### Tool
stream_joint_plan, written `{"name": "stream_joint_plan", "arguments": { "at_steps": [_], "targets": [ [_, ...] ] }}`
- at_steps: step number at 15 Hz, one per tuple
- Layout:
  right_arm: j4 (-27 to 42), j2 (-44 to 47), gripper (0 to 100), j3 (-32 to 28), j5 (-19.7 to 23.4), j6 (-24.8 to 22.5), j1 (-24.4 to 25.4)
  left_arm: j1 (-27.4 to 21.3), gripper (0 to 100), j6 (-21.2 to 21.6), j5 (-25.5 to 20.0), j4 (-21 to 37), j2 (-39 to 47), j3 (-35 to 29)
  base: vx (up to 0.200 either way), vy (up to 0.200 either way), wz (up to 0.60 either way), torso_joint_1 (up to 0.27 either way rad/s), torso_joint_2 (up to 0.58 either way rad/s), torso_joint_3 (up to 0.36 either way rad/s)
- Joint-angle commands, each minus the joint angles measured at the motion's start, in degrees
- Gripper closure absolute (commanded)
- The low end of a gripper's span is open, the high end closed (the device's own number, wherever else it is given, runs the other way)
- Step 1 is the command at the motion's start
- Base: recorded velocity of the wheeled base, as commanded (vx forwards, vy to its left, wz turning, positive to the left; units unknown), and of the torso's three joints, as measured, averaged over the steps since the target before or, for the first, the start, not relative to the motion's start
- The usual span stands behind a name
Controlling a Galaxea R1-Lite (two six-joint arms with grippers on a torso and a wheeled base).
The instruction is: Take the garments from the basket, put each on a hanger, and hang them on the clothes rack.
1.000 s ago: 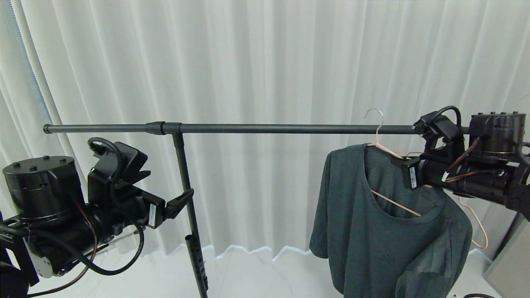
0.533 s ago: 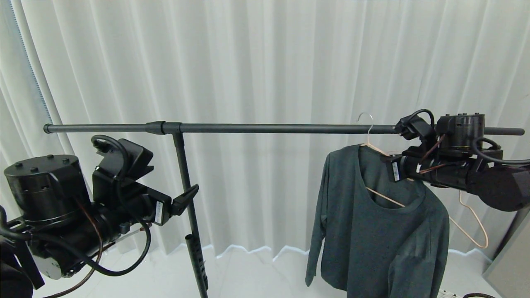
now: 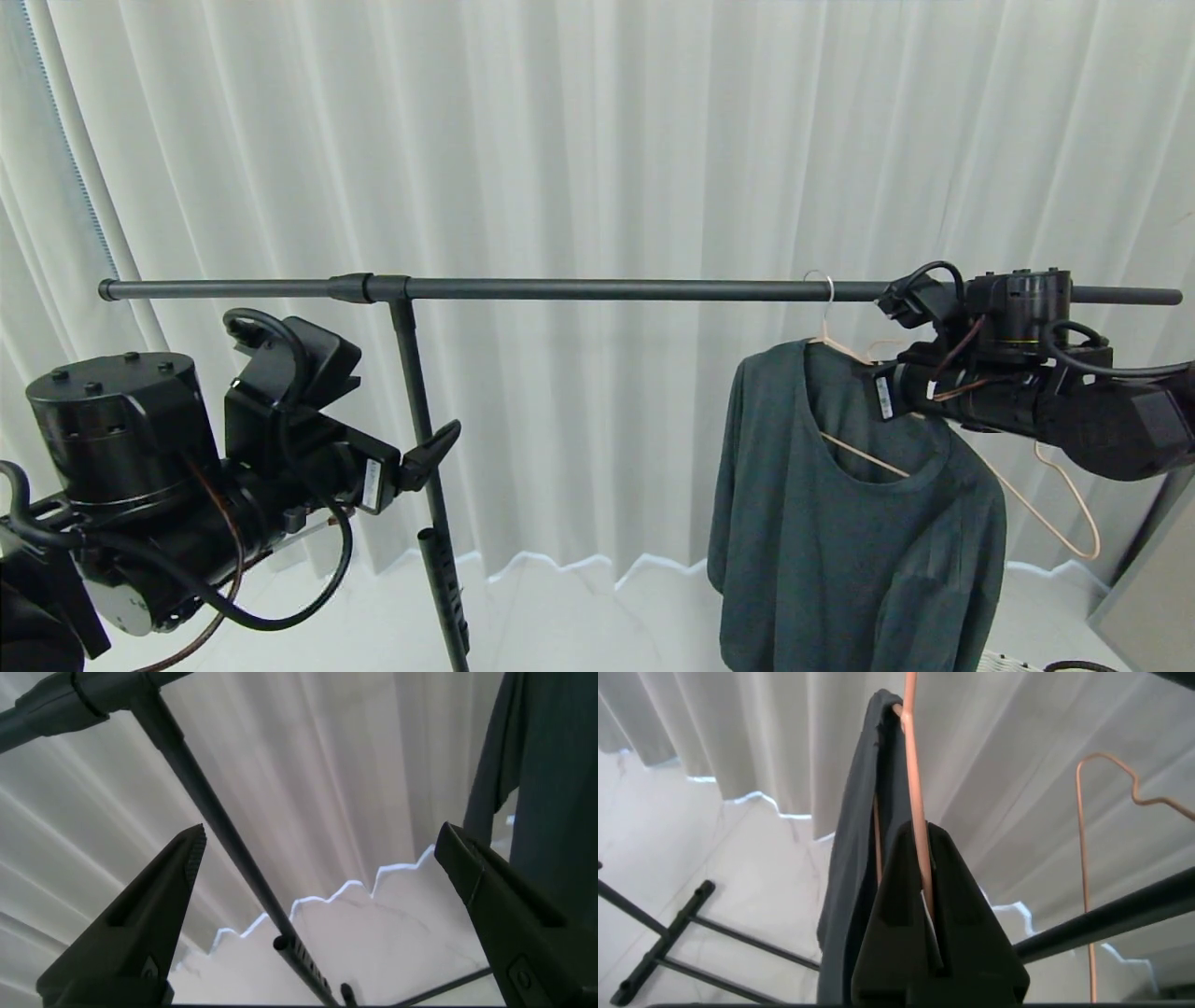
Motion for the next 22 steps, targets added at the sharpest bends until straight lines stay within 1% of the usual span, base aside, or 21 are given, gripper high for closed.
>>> {"name": "stream_joint_plan", "arguments": {
  "at_steps": [1,4,8,9,10,11,13,14,16,17,18,20,22],
  "targets": [
    [0.2,-0.8,0,0.6,-0.4,-0.1,0.1,0.0,0,0.0,0.5,0.0,0.0,0.0,0.000,0.000,0.00,0.000,0.00,0.000],
    [0.6,-4.3,0,2.8,-2.2,0.0,1.0,0.7,0,0.0,1.4,0.0,0.0,0.0,0.000,0.000,0.00,0.000,0.00,0.000],
    [0.6,-14.8,0,8.4,-2.2,0.1,1.8,2.6,0,-0.1,3.4,-0.1,0.0,0.4,0.000,0.000,0.00,0.000,0.00,0.000],
    [0.6,-16.3,0,9.1,-2.2,0.1,1.8,2.9,0,-0.1,3.7,-0.1,-0.1,0.6,0.000,0.000,0.00,0.000,0.00,0.000],
    [0.8,-20.8,0,12.5,-2.9,-0.1,1.4,3.8,0,-0.1,5.8,-0.1,-0.2,1.9,0.000,0.000,0.00,0.000,0.00,0.000],
    [0.9,-23.3,0,15.1,-4.1,-0.2,0.5,3.9,0,-0.4,7.2,-0.1,-0.4,2.9,-0.200,0.000,0.00,0.002,0.01,0.002],
    [1.0,-26.2,0,18.5,-7.9,-0.4,0.3,4.6,0,-0.6,7.9,-0.1,-0.7,3.9,-0.200,0.000,0.00,0.012,0.00,0.002],
    [1.0,-27.3,0,19.5,-9.7,-1.6,0.3,5.8,0,-0.6,7.9,-0.1,-0.7,4.5,-0.200,0.000,0.00,0.022,0.01,0.007],
    [0.9,-29.4,0,21.4,-13.1,-6.7,-0.3,8.1,0,-0.6,7.9,-0.1,-0.9,6.3,-0.200,0.000,0.00,-0.012,-0.01,0.005],
    [0.8,-30.8,0,22.4,-14.0,-9.2,-0.8,9.0,0,-0.7,7.9,-0.1,-1.5,7.8,-0.200,0.000,0.00,0.002,0.00,0.002],
    [0.8,-32.1,0,23.4,-14.0,-10.8,-1.5,9.5,0,-0.8,7.9,-0.1,-2.3,9.2,-0.200,0.000,0.00,0.007,0.00,-0.002],
    [0.7,-33.7,0,25.9,-14.2,-13.6,-3.3,9.6,0,-2.4,7.9,-0.1,-4.0,12.1,-0.200,0.000,0.00,0.002,0.00,0.000],
    [0.7,-34.9,0,27.6,-15.3,-16.0,-5.1,10.4,0,-2.6,8.7,-0.1,-5.7,15.1,-0.200,0.000,0.00,-0.002,0.00,0.000]
  ]
}}
